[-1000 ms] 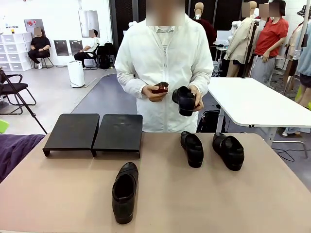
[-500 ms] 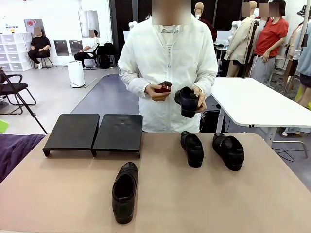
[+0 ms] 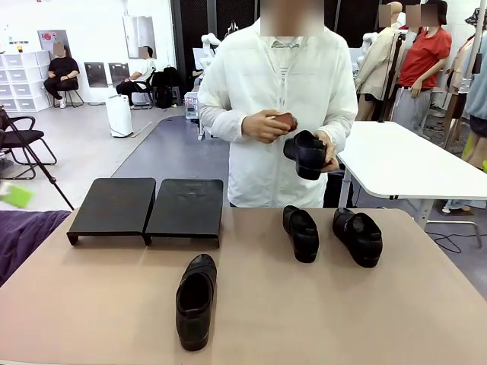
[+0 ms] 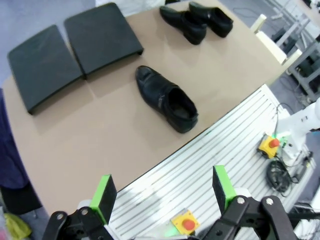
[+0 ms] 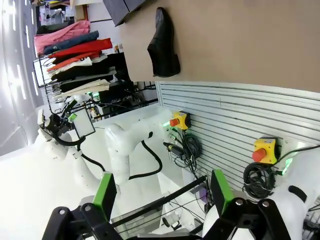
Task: Organize the shoes by placing them on the stand.
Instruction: Place the Shoe from the middle of the table onto the Shoes Stand.
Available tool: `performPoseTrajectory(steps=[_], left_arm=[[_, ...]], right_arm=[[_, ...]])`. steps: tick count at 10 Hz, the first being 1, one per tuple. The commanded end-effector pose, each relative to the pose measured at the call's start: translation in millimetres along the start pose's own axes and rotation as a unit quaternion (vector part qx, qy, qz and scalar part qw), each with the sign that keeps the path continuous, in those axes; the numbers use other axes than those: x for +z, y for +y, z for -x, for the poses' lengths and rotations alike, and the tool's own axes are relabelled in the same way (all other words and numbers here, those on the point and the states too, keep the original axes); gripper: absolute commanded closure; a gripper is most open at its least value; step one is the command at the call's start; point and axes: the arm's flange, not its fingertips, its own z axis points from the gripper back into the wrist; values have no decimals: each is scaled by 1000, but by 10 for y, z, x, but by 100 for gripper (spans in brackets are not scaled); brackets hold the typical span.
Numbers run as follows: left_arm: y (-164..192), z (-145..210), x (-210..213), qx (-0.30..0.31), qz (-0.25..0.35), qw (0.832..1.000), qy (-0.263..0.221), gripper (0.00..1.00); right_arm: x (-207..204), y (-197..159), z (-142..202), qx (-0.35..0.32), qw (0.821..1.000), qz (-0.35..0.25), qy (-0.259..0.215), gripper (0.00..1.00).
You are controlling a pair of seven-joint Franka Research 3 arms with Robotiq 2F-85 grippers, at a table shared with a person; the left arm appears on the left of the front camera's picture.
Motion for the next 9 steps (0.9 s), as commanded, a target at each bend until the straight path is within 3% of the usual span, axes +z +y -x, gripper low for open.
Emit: performPoseTrajectory(steps=[1,3,5,6,7,9], left_arm=[[-583,-826,-795,-31,46,996,71,0],[-988,-1328,-1944,-12,10,982,190,0],[-1074,-1377,-2793,9,-45,956,290,0],[-1069,-1415,-2886,31,-45,960,275,0],[-1122,-876,-2612,-5,-8,972,233,0],[-1122,-876,-2612,-5,-8,972,233,0]], right_arm=[[34,-23,18,8,1000,3,4,0],[34,-23,18,8,1000,3,4,0],[34,-23,18,8,1000,3,4,0],[34,-23,18,8,1000,3,4,0],[34,-23,18,8,1000,3,4,0],[34,-23,18,8,1000,3,4,0]])
